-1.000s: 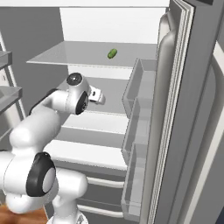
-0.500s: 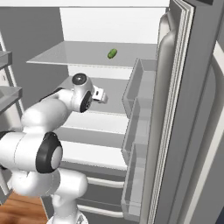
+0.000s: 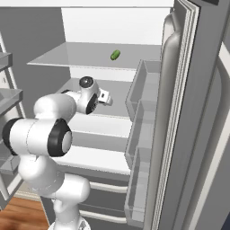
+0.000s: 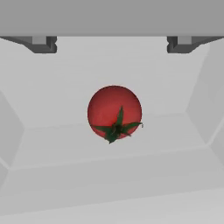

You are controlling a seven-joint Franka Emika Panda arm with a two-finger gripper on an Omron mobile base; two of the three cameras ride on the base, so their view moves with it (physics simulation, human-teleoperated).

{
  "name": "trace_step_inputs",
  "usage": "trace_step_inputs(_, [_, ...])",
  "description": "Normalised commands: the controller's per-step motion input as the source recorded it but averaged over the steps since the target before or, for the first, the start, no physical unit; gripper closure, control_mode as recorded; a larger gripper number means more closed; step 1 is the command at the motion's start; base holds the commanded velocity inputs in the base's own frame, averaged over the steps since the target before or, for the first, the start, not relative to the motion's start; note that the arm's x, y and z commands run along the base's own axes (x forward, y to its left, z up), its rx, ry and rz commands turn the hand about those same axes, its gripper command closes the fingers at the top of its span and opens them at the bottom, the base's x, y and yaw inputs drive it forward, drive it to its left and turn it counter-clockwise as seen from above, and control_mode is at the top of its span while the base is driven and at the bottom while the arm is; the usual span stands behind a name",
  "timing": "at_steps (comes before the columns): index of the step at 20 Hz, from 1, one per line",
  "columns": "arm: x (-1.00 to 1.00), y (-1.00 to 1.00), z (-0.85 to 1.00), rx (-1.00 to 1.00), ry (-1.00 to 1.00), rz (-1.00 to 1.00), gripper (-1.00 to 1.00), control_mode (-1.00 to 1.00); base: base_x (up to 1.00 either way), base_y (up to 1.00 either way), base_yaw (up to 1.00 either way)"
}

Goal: Move the cucumber and tomato from the second highest shelf to the top shelf to make space. Then, place the pitcher from the counter on the cleared second highest shelf.

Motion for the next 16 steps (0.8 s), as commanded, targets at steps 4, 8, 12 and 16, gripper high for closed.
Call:
trace_step_inputs(4, [0.4, 0.0, -0.21, 0.0, 0.0, 0.0, -1.0, -1.0, 0.0, 0.0, 0.0])
trace_step_inputs(8, [0.39, 0.0, -0.19, 0.0, 0.0, 0.0, -1.0, -1.0, 0.0, 0.0, 0.0])
trace_step_inputs(12, [0.4, 0.0, -0.18, 0.01, 0.0, 0.0, -1.0, -1.0, 0.0, 0.0, 0.0])
trace_step_inputs(16, [0.41, 0.0, -0.17, 0.01, 0.0, 0.0, -1.0, -1.0, 0.0, 0.0, 0.0])
